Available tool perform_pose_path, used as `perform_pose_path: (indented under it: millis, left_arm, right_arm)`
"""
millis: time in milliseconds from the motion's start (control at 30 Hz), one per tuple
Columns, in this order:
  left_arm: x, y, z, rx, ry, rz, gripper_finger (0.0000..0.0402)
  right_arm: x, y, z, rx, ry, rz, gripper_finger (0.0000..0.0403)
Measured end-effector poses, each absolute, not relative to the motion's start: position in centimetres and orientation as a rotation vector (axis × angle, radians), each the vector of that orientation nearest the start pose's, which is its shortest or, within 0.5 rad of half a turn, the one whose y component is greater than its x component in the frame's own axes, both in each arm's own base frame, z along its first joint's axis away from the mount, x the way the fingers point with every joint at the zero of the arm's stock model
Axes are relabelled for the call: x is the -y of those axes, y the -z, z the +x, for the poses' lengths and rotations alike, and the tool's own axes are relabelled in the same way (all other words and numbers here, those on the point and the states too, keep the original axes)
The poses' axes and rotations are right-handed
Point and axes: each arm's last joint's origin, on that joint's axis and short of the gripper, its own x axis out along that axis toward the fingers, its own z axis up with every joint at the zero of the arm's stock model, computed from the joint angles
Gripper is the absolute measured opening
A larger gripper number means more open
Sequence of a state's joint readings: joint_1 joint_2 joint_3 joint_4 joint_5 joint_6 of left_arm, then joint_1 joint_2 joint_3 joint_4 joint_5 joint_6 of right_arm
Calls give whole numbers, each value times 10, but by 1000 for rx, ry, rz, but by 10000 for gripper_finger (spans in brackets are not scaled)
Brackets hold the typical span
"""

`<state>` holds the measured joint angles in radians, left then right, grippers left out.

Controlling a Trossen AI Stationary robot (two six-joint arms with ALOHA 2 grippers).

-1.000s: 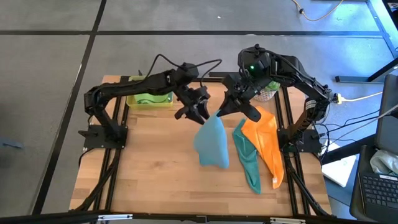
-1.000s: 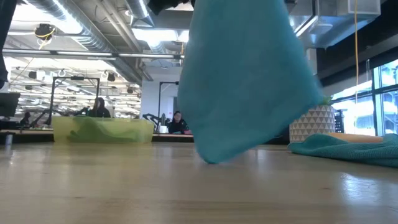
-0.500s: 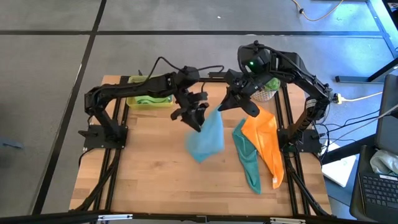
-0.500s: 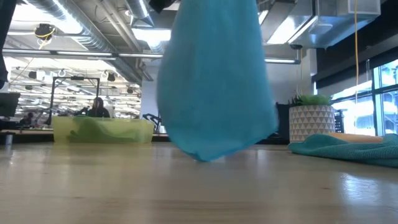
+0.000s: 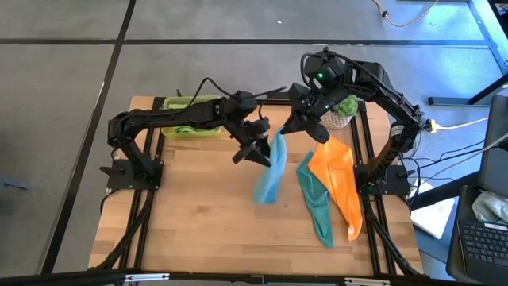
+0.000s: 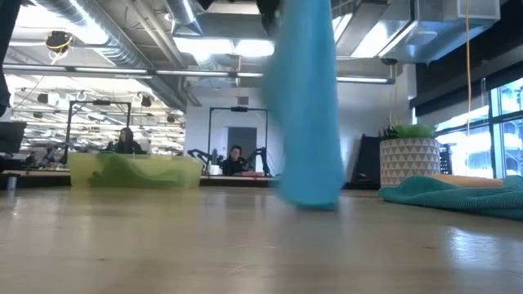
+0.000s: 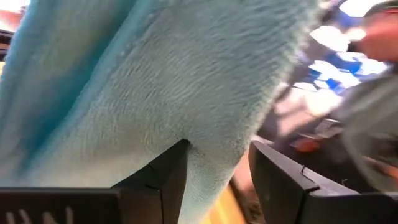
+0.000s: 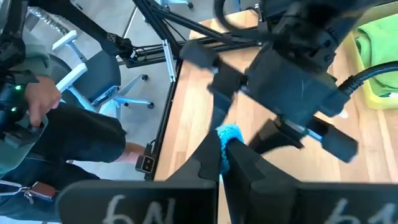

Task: Fold microfiber towels
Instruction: Fold the left blue towel

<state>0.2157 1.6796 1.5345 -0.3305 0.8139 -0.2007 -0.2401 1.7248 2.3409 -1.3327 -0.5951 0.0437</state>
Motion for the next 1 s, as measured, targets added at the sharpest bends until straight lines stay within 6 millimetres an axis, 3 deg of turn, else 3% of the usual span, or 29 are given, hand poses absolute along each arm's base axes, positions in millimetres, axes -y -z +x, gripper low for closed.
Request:
perform_pose_path:
  millis: [400,533,700,800,1000]
  left_arm:
    - [-65,-322,391,-564,347,-476,154]
    - [-65,-323,391,-553,334,-447,120]
    - [-67,-320,389,-581,305,-441,48]
    - [-75,-314,382,-656,262,-441,9]
    - [-110,-319,342,-810,43,-363,1]
  right_arm:
    - [54,-493,289,-679,-333,316,10]
    - [54,-492,288,-698,-340,303,10]
    - [56,-490,286,-717,-311,277,10]
    - [57,-487,284,-749,-275,246,10]
    - [65,-481,283,-839,-58,26,10]
